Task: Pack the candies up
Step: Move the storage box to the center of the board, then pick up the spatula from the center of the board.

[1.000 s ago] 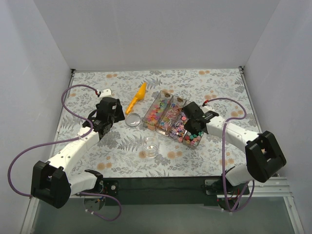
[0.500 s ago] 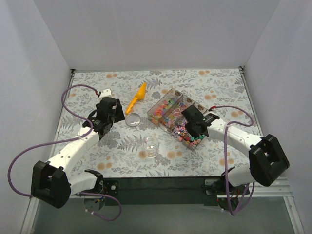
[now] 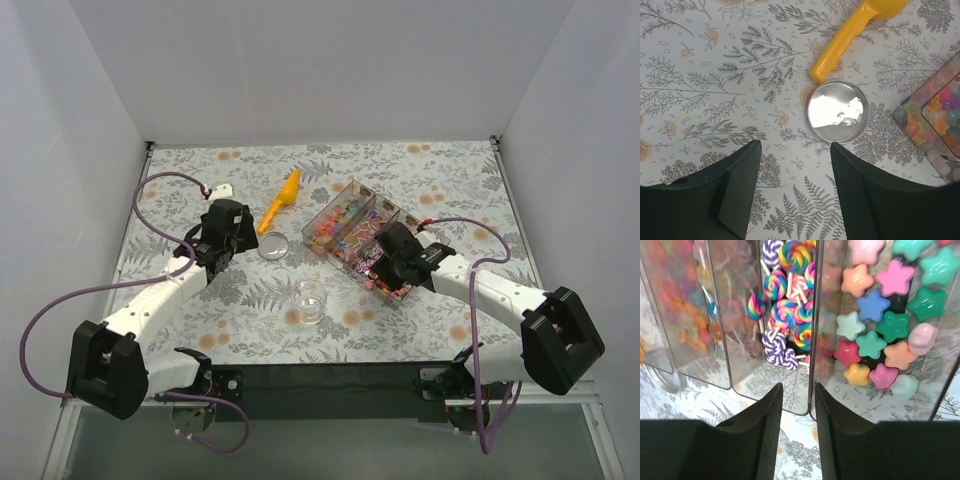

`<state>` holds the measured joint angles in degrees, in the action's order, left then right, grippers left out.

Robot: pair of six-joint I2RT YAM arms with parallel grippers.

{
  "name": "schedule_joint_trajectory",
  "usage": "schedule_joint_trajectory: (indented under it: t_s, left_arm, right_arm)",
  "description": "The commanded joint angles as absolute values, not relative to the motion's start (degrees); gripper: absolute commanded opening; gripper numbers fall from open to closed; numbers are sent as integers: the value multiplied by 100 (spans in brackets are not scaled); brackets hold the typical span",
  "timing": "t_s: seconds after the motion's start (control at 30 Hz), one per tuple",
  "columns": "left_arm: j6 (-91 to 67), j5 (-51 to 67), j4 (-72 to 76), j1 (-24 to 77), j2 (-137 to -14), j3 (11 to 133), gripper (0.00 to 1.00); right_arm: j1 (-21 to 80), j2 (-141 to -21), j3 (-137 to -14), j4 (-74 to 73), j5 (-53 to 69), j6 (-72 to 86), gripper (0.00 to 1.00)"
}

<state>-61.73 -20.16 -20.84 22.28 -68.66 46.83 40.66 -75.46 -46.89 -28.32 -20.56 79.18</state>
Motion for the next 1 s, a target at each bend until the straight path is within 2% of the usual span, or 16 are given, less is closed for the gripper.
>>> schedule_joint_trajectory:
  t_s: [0.0,0.1,0.17,0.27,0.53,0.57,0.7,0.97]
  left_arm:
    - [-6100,-1881,-1978,2206,-6899,4728,56]
    - [-6056,-1679,-1837,2206,-7004,4720,56]
    - [-6029,-1530,-1758,2180,-7206,4798,62]
    - [-6047,-1284,-1749,2075,-7662,5157,65]
    - [-5635,-423,-1679,1776,-9313,6406,67]
    - [-5599,-387,-1705,1697,-9490,6529,74]
    - [-5283,473,-1679,1372,-10203,7013,77]
    - [-4738,1335,-1565,1160,-10950,7383,76]
  right_arm:
    - [4148,-7497,-4579,-2022,-1443,7638,38]
    - [4148,-7445,-4553,-1943,-1398,7445,38]
    - [4148,-7357,-4561,-1951,-1415,7138,38]
    - [4148,-7076,-4597,-1951,-1476,6471,41]
    - [4148,-6127,-4448,-1934,-1380,4475,66]
    - [4148,-6039,-4395,-1864,-1362,4187,66]
    - [4148,-5504,-4079,-1653,-1188,3632,68]
    - [4157,-5001,-3551,-1301,-1046,3243,68]
